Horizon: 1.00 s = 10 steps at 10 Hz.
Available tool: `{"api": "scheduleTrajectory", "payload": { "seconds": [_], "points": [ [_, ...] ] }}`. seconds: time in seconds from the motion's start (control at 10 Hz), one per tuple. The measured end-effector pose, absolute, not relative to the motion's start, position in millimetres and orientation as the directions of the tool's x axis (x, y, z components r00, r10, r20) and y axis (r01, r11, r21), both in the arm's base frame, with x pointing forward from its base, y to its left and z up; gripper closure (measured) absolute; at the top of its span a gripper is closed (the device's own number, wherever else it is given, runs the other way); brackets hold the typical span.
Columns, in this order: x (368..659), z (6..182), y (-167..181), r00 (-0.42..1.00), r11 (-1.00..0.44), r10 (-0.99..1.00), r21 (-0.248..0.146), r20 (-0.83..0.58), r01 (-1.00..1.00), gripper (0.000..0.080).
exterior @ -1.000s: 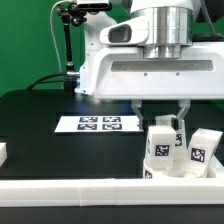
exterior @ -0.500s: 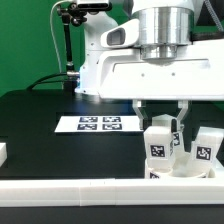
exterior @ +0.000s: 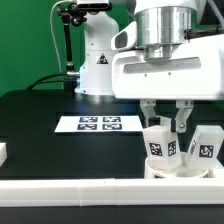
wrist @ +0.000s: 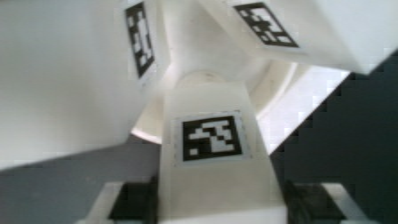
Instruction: Assemble stool
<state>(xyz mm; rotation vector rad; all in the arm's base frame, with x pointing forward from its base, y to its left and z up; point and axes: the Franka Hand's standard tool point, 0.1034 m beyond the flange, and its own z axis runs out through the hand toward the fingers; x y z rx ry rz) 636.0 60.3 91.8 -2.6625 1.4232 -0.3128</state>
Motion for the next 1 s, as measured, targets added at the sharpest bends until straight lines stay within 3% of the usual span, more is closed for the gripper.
{"api": "scheduleTrajectory", "payload": {
  "seconds": [0.4, 1.0],
  "points": [
    [635.5, 91.7, 61.2, 0.245, -0.242, -0.969, -0.234, 0.019, -0.941, 0.0459],
    [638.0, 90.6, 65.3, -0.171, 0.196, -0.977, -0.224, -0.127, -0.955, 0.0459]
  ]
}}
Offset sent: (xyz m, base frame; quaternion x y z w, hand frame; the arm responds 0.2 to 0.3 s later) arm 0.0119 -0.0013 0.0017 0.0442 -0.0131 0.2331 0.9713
